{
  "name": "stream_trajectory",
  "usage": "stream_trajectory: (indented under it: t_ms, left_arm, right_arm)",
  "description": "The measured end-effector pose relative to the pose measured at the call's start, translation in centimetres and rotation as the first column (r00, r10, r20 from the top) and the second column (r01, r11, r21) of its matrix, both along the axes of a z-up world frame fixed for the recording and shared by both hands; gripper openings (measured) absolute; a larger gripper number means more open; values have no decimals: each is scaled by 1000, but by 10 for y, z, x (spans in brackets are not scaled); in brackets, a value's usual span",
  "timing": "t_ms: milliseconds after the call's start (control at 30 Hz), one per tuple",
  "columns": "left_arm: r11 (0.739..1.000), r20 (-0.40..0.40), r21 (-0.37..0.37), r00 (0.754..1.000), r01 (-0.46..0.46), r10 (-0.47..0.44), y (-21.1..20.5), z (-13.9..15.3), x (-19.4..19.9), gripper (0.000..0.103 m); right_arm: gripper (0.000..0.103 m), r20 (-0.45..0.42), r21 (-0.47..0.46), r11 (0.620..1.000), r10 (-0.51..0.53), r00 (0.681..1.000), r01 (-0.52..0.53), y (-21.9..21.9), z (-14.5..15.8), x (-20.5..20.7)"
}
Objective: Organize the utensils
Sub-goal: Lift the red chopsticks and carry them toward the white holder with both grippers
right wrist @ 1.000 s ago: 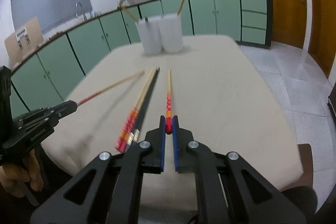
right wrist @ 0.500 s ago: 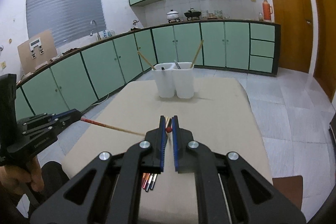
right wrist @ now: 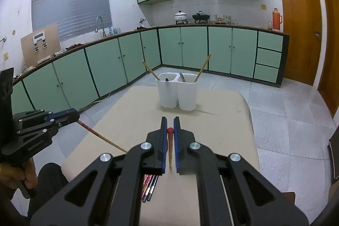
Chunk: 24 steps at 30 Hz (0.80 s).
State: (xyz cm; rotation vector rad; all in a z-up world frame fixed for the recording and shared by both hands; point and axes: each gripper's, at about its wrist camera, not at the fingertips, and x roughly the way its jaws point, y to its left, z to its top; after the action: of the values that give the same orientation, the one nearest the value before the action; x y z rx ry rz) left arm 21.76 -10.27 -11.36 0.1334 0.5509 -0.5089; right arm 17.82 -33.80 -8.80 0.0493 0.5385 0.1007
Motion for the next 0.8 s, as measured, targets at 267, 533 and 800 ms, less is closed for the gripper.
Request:
stream_trajectory:
  t_ms: [267, 533, 800]
  left_arm:
    - [1000, -18, -2, 999, 31, -31, 3, 14, 16, 5]
    - [998, -46, 7, 997, 67, -66, 0, 23, 37, 5]
    - [995, -66, 15, 993, 97, -96, 3, 38, 52, 6]
  right_arm:
    - [5, -36, -15, 1000, 27, 999, -27, -2, 13, 22]
    - [5, -104, -53, 995, 73, 992, -79, 2, 22, 49]
    - [5, -122, -81, 991, 98, 988, -108, 2, 39, 65]
